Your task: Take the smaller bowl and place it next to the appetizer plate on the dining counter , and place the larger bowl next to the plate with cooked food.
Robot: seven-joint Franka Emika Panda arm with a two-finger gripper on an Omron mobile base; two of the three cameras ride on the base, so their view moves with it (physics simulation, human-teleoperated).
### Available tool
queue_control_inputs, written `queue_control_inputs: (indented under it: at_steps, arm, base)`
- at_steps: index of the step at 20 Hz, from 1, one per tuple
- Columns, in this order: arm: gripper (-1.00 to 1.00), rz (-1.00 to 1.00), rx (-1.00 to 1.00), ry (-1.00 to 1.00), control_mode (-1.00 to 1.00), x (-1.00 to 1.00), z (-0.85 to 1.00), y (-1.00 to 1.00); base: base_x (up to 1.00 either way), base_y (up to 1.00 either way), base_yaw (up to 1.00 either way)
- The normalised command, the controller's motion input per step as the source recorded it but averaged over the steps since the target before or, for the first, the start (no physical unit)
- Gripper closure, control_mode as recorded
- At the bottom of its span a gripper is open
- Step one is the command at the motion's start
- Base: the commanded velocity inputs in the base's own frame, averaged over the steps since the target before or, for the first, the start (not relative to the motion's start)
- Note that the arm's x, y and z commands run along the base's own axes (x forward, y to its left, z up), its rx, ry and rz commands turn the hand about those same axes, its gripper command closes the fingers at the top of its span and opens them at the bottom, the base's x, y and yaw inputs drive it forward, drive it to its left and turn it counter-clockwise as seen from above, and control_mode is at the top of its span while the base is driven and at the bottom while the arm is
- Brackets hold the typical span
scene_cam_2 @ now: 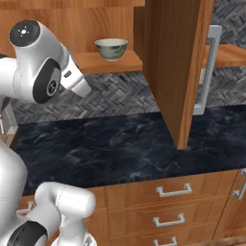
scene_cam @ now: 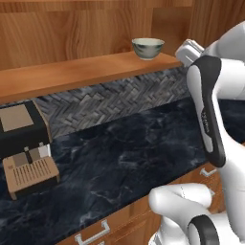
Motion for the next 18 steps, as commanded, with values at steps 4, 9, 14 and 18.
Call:
queue_control_inputs:
  at_steps: [4, 9, 14, 18]
  arm:
    - [-1.0, 0.0, 0.01, 0.0, -1.0, 0.46, 0.04, -0.09]
    - [-1.0, 0.0, 0.03, -0.03, -1.0, 0.47, 0.03, -0.03]
    - [-1.0, 0.0, 0.04, -0.14, -1.0, 0.38, 0.04, 0.0]
    - [-1.0, 0.0, 0.07, -0.04, -1.0, 0.29, 0.14, -0.05]
  base:
    - [0.0, 0.0, 0.0]
    - [0.0, 0.0, 0.0]
    - [0.0, 0.0, 0.0]
    - [0.0, 0.0, 0.0]
